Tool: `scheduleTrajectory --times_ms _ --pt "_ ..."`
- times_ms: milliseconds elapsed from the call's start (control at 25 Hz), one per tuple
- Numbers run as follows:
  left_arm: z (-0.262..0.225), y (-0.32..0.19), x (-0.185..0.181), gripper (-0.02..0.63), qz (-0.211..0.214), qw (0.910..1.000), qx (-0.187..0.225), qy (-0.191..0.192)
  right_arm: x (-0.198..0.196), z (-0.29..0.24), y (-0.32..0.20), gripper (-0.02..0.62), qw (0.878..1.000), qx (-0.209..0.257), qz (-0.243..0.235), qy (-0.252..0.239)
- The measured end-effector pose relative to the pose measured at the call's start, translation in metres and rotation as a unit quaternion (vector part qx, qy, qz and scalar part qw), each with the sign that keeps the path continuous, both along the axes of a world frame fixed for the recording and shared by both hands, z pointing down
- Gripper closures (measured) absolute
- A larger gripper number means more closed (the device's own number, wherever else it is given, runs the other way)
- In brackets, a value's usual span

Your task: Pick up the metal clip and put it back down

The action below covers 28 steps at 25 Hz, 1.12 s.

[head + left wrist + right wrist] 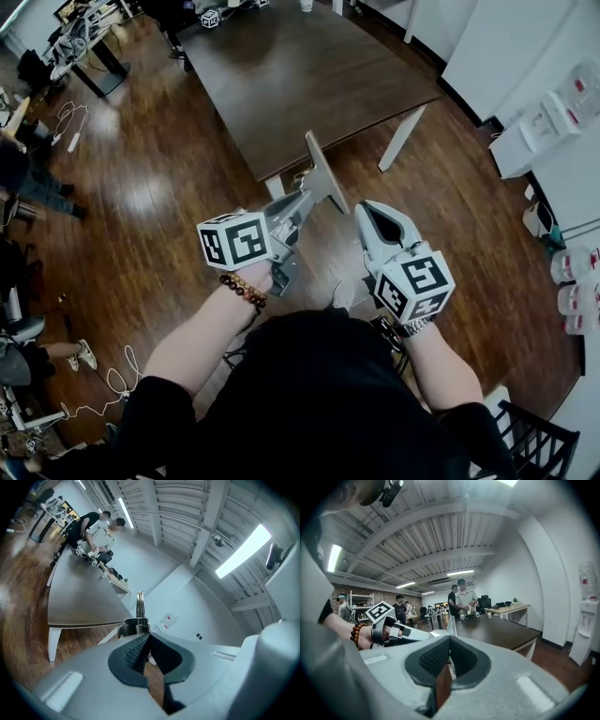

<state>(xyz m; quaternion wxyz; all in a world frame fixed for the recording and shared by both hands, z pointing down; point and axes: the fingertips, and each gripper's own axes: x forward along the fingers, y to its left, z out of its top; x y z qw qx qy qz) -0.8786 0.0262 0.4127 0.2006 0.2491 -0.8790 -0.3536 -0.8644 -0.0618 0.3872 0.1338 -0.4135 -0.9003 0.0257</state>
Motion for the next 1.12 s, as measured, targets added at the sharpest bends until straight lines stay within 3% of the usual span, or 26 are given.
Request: scheduleTrajectory --times_ms 240,520,1120 --pt "0.006 -0.020 -0.060 0.581 -0.036 0.9991 0.016 0.017 -0.059 0.002 -0.016 0.604 0.999 0.002 -0.046 0.001" --pt "0.010 -0.022 -0.112 0.581 -0.054 0.9979 0.027 0.026 -0.114 0.006 -0.013 0.604 0.998 -0.001 -0.068 0.006" --pt "0.037 0.033 -0.256 0.581 -0.048 0.9950 0.075 0.045 -0.252 0.019 0.048 0.604 0.998 0.032 -0.061 0.011"
